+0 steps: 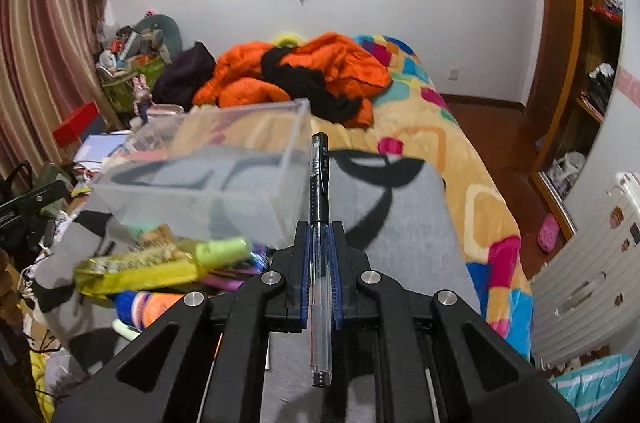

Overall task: Organize objects
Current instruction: 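Carry the green bottle and black pen into the clear box and release both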

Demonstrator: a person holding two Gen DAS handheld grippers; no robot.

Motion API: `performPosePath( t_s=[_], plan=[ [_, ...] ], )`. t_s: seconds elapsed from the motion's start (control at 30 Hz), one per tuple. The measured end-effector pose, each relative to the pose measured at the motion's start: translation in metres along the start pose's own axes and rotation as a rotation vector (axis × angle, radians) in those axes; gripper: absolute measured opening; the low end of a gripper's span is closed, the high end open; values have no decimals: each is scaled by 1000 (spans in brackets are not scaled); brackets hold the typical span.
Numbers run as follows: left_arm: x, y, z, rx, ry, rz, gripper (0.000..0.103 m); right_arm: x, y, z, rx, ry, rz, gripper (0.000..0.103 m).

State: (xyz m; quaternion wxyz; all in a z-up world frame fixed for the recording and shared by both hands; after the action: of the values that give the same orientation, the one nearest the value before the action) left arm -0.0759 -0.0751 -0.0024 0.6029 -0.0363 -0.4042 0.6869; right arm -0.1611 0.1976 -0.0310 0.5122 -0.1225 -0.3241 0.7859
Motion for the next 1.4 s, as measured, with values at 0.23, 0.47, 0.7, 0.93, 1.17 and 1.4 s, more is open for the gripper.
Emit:
performPosePath(
  t_s=[0.23,0.47,0.7,0.93,1.17,1.4],
  plan=[
    [11,4,14,11,-3,-43,41,-12,5,19,42,-16,56,8],
    [27,15,30,13,23,-64,41,-26,14,42,75,-65,86,8],
    [42,30,43,20,68,-48,41,-33,18,69,117,-103,103,8],
    [47,54,44,-14,96,-18,41,-36,40,87,101,-132,92,8],
    [43,80,41,-67,103,6,41,-40,72,85,32,-135,115,8],
    [42,101,38,-104,120,32,41,-44,104,80,-33,-166,99,8]
  ],
)
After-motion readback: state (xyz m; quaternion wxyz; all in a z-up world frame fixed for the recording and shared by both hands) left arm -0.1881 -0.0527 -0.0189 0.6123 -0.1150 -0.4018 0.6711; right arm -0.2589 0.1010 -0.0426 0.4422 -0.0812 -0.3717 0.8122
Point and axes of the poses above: each gripper's, at about its wrist camera, not at the fingertips, and y roughly the way its jaws point, x to its right, z to its top, the point moved 3 cm from there along y, roughly the way its jaws point, and after that the axes turned 15 degrees about -y, right-handed, at the moved point
